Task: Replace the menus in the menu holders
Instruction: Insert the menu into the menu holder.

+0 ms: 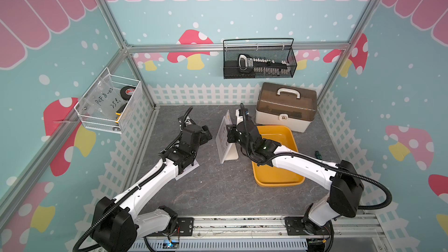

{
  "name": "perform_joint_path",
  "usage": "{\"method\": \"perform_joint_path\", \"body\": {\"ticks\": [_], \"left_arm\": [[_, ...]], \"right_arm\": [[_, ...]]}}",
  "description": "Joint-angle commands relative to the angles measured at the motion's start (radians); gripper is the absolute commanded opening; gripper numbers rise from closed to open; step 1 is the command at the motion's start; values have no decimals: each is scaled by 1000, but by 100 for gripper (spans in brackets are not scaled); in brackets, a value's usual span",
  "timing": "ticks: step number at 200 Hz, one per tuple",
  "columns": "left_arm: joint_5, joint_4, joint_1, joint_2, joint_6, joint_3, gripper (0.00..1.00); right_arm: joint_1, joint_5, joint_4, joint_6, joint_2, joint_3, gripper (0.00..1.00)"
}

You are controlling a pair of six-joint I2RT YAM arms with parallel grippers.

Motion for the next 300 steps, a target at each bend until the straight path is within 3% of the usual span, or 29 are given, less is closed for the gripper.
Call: {"method": "perform_joint_path", "body": {"ticks": [1, 39, 79, 153, 198, 258, 300], "left_arm": [[-23, -1, 2, -21, 7, 9, 98], [-17, 1, 2, -12, 11, 14, 98], [5, -3, -1, 3, 11, 24, 98], [-8, -16, -8, -5, 12, 29, 98], [-9, -19, -8, -7, 12, 29, 98], [-23, -24, -8, -18, 23, 29, 98], [-24, -24, -8, -17, 25, 32, 98]], "right_arm": [[9, 12, -21, -13, -10, 3, 34], [-4, 27, -68, -65, -53, 34, 40], [-26, -19, -114, -81, -57, 70, 40], [-80, -194, -131, -93, 23, 143, 18], [-80, -224, -145, -62, 60, 178, 17], [-81, -215, -180, -42, 90, 204, 4], [-89, -193, -178, -46, 67, 192, 4]]}}
